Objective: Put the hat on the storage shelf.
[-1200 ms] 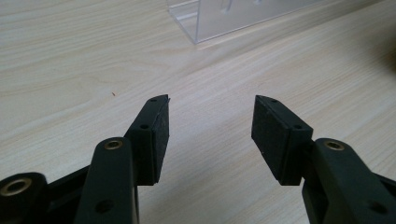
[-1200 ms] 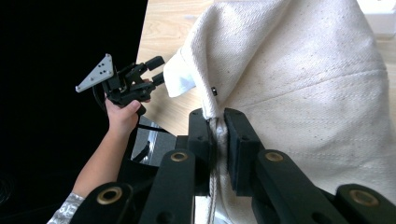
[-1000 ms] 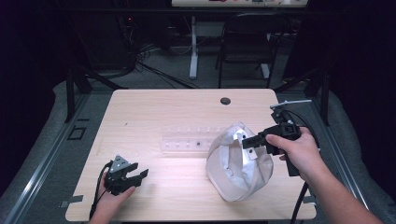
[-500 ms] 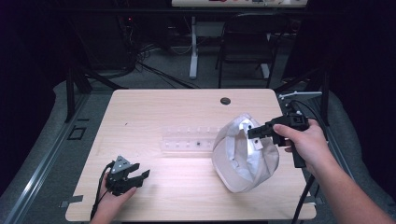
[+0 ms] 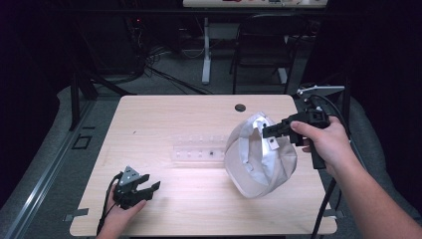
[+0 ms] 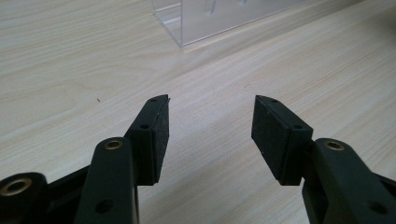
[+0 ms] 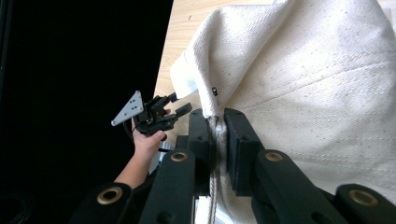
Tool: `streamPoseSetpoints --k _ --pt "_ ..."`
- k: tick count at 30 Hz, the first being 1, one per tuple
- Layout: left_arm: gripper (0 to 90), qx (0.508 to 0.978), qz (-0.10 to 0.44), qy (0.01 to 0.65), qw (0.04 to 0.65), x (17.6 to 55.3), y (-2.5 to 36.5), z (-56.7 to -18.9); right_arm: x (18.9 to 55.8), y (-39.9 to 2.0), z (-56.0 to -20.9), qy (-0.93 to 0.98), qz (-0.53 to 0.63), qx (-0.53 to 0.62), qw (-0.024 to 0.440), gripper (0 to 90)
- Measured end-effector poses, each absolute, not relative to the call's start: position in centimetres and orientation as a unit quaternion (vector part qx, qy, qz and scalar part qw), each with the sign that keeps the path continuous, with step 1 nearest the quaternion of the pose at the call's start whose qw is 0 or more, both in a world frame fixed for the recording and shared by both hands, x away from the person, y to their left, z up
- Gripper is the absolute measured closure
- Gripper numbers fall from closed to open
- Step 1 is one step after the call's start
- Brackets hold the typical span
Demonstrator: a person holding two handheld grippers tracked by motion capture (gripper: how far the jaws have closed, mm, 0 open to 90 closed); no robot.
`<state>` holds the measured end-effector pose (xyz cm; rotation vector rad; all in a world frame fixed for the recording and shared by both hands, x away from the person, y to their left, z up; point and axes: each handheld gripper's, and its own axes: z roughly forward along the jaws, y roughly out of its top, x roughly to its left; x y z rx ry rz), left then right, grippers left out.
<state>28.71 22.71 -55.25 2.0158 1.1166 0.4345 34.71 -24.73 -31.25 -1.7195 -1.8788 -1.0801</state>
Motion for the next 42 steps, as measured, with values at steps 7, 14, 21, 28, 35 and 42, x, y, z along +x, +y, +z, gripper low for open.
streamPoseSetpoints --k 7,14,21,28,35,42 --pt "47.0 0.795 0.167 0.435 0.388 28.7 22.5 -55.2 35.1 -24.4 -29.8 -0.670 -0.386 -0.610 0.176 82.0" --pt "46.4 0.796 0.165 0.426 0.398 28.4 21.7 -54.9 35.9 -24.1 -28.3 -0.663 -0.393 -0.614 0.166 82.0" --pt "46.3 0.798 0.168 0.402 0.416 28.2 20.1 -53.5 36.8 -23.6 -27.3 -0.659 -0.394 -0.619 0.163 81.9" --pt "45.5 0.807 0.158 0.375 0.429 28.8 17.4 -52.1 37.6 -23.0 -26.3 -0.656 -0.392 -0.627 0.154 82.0" --pt "44.4 0.808 0.160 0.345 0.449 29.4 14.8 -50.2 38.6 -22.4 -25.8 -0.652 -0.389 -0.634 0.148 82.0" --pt "44.7 0.812 0.171 0.308 0.465 29.9 11.6 -48.2 39.9 -21.3 -25.8 -0.644 -0.388 -0.643 0.143 81.9"
